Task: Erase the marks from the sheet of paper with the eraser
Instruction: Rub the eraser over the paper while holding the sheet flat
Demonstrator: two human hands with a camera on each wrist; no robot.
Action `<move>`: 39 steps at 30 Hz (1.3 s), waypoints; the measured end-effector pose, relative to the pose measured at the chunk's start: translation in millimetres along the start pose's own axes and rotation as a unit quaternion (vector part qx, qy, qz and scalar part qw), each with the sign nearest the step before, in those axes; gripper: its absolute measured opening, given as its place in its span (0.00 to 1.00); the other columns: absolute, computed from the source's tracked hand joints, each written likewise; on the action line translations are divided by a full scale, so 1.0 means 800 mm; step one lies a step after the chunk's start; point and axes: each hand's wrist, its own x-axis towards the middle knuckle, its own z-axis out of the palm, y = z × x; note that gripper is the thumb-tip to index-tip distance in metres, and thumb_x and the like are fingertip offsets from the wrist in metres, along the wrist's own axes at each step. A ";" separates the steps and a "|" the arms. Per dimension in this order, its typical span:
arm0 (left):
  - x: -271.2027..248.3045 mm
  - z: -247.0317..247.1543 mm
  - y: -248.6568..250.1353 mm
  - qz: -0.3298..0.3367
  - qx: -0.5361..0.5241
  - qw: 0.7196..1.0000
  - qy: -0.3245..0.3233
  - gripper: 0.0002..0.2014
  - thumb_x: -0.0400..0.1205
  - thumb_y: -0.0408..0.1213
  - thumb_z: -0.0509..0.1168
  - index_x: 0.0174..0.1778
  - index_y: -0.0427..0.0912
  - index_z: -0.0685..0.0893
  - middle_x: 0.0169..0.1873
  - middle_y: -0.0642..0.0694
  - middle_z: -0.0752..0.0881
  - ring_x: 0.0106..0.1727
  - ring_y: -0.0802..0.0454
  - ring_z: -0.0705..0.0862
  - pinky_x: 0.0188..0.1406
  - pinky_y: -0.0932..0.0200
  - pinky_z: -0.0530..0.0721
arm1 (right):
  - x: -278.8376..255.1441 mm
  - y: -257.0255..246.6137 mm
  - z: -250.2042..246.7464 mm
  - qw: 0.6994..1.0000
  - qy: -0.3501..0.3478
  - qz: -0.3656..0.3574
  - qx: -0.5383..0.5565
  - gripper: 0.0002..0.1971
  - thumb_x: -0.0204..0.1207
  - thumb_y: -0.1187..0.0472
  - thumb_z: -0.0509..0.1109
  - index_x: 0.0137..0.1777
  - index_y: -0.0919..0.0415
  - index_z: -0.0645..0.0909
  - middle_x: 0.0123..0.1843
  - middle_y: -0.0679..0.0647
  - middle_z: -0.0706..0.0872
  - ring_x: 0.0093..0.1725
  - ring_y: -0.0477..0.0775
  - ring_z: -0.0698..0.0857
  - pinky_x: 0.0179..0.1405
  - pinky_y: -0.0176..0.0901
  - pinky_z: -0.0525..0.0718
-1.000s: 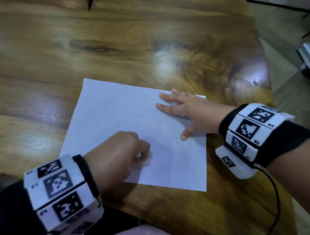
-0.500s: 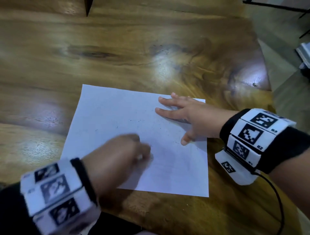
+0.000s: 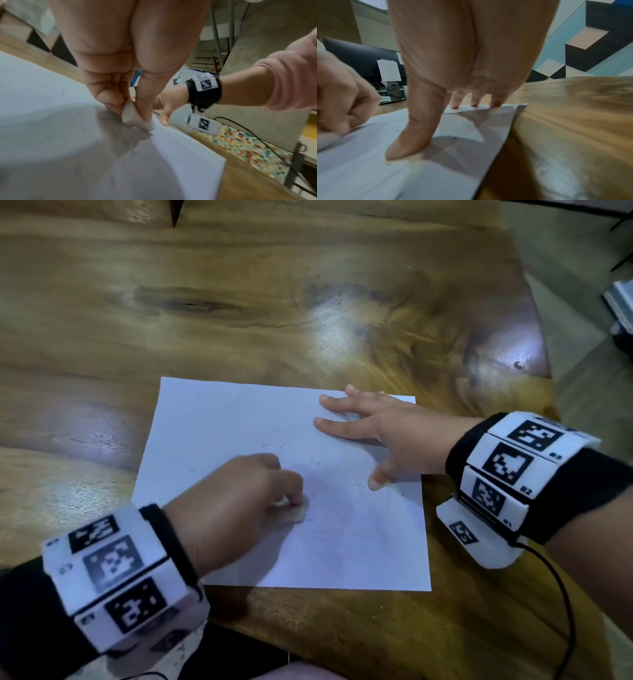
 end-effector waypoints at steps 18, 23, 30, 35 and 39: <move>-0.015 0.010 0.007 0.033 0.043 0.993 -0.105 0.02 0.72 0.38 0.66 0.35 0.50 0.83 0.32 0.57 0.73 0.32 0.62 0.76 0.35 0.62 0.77 | -0.003 -0.001 0.002 0.999 -0.033 0.003 -0.019 0.51 0.73 0.53 0.73 0.80 0.42 0.35 0.81 0.41 0.27 0.79 0.48 0.27 0.77 0.48 0.31; 0.044 -0.006 0.013 0.052 0.056 0.997 0.000 0.03 0.72 0.41 0.68 0.34 0.49 0.85 0.26 0.56 0.71 0.31 0.55 0.73 0.32 0.65 0.64 | -0.001 0.000 0.004 1.000 -0.017 0.000 -0.010 0.52 0.71 0.54 0.75 0.81 0.42 0.37 0.82 0.41 0.30 0.80 0.49 0.29 0.78 0.49 0.32; -0.003 0.019 0.016 0.064 0.044 0.992 -0.101 0.01 0.72 0.39 0.65 0.35 0.48 0.81 0.33 0.55 0.72 0.32 0.55 0.75 0.29 0.63 0.69 | -0.002 0.001 0.004 1.000 -0.016 -0.001 -0.010 0.50 0.72 0.54 0.74 0.81 0.41 0.38 0.82 0.41 0.30 0.80 0.48 0.29 0.78 0.48 0.32; 0.028 0.002 0.022 0.051 0.040 0.995 -0.078 0.06 0.70 0.41 0.64 0.35 0.49 0.87 0.32 0.53 0.77 0.35 0.52 0.81 0.35 0.63 0.73 | 0.000 0.001 0.005 1.000 -0.008 -0.001 0.003 0.51 0.70 0.55 0.76 0.81 0.40 0.40 0.82 0.40 0.31 0.80 0.48 0.30 0.77 0.46 0.32; 0.066 0.001 0.036 0.048 0.030 0.998 0.007 0.15 0.65 0.42 0.57 0.35 0.40 0.87 0.36 0.47 0.81 0.38 0.47 0.80 0.33 0.62 0.69 | 0.000 0.001 0.007 1.000 0.001 -0.003 0.007 0.52 0.69 0.55 0.77 0.81 0.41 0.42 0.83 0.40 0.33 0.81 0.49 0.31 0.77 0.48 0.33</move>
